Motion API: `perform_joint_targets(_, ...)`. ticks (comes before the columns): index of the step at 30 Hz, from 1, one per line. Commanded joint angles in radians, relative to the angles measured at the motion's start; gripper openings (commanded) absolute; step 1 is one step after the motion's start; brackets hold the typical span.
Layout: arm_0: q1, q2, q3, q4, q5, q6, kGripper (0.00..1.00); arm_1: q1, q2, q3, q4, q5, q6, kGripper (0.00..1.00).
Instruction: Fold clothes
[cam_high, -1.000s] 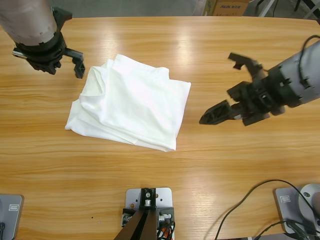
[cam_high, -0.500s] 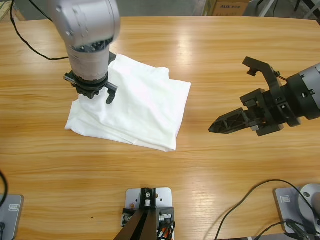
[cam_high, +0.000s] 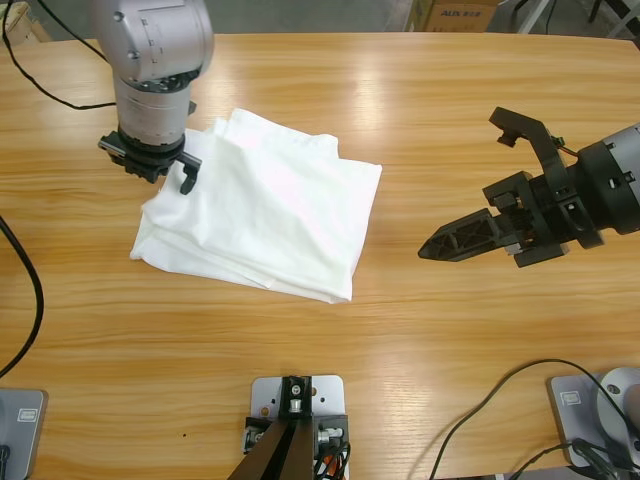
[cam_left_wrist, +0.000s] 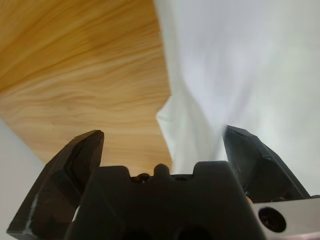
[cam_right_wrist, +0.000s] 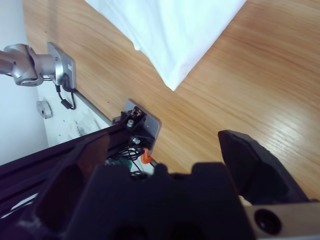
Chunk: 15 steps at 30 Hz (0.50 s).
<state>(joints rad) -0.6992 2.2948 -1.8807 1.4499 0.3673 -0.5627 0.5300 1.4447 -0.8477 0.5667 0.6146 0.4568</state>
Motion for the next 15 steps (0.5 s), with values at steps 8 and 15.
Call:
perform_joint_targets(8, 0.141, -0.291, 0.203, -0.101, -0.162, 0.099, 0.899, -0.008, 0.092, 0.030, -0.209, 0.076, 0.069, 0.893)
perform_joint_targets(15, 0.227, -0.480, 0.337, -0.182, -0.420, 0.213, 0.899, -0.008, 0.231, 0.171, -0.537, 0.054, 0.181, 0.989)
